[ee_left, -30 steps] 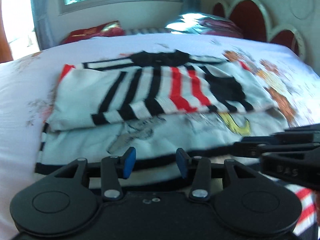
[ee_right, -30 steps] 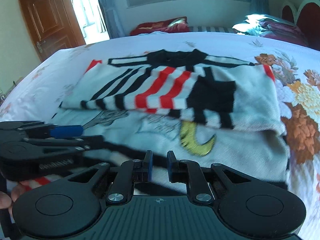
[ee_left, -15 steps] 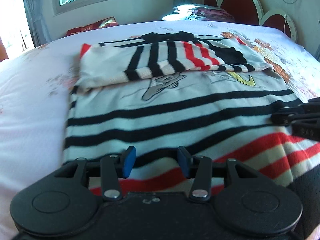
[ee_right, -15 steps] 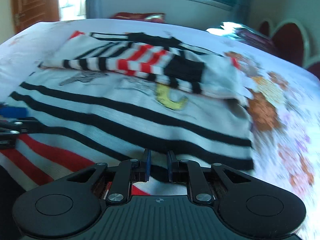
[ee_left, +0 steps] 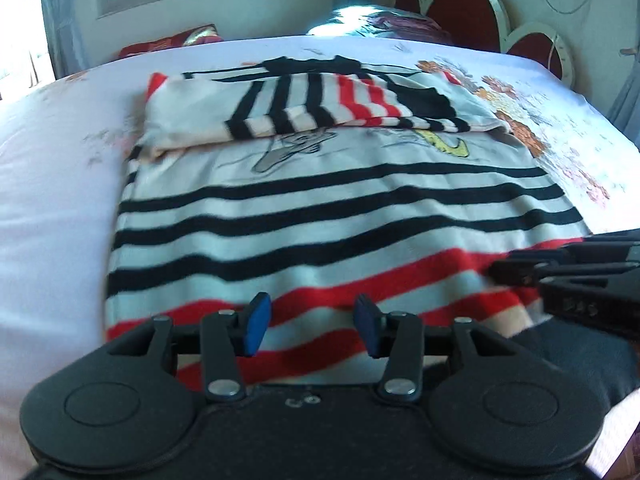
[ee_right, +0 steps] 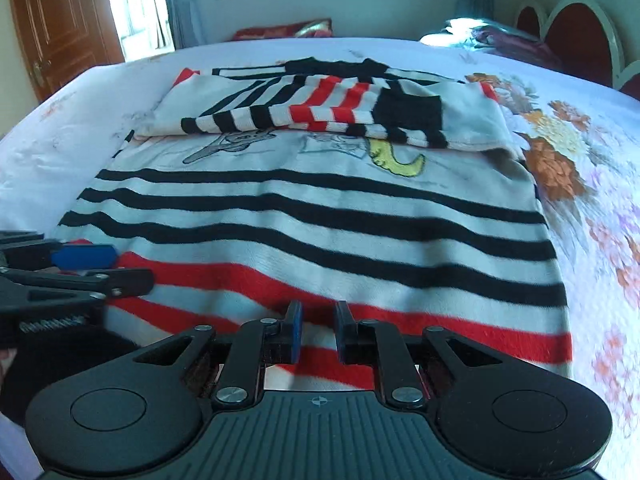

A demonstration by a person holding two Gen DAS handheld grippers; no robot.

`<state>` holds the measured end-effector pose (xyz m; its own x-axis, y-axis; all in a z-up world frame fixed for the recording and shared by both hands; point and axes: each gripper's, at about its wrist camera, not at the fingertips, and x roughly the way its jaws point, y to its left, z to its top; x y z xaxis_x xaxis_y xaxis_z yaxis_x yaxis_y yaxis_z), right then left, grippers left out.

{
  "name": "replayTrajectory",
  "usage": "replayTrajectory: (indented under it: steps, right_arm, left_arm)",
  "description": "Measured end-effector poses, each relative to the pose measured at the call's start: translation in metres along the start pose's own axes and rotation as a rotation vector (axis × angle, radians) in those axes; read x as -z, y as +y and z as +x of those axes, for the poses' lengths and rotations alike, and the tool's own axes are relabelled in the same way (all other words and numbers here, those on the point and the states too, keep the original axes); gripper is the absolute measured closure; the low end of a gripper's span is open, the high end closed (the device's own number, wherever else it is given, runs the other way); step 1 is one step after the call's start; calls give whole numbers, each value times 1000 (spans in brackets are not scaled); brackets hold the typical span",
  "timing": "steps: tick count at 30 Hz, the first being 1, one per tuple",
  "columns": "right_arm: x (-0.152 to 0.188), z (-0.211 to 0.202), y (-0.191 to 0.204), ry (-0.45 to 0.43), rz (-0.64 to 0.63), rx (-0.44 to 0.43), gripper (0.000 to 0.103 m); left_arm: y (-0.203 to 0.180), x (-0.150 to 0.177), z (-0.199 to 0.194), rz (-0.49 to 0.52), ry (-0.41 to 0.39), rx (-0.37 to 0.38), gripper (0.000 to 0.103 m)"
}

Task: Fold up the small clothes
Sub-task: 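Move both tools to the black hem band of the sweater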

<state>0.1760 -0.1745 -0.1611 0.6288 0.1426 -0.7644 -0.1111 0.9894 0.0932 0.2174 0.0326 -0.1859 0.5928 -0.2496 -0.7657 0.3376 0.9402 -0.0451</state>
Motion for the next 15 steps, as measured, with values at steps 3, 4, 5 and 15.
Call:
replayTrajectory:
  steps: [3,4,5,15]
  right_arm:
    - [7,-6,-8,-3,14,39,88]
    - [8,-9,-9,-2,20,45,88]
    - [10,-12,-10,-3,26,44,88]
    - [35,-39,-9,-28,47,69,61]
  left_arm:
    - [8,6,-7,-12,1,-7,56]
    - [9,8,-8,-17,1,-9,57]
    - [10,9,-10,-19,2,-13,57]
    - [8,19,-29,-43,-13,-11,47]
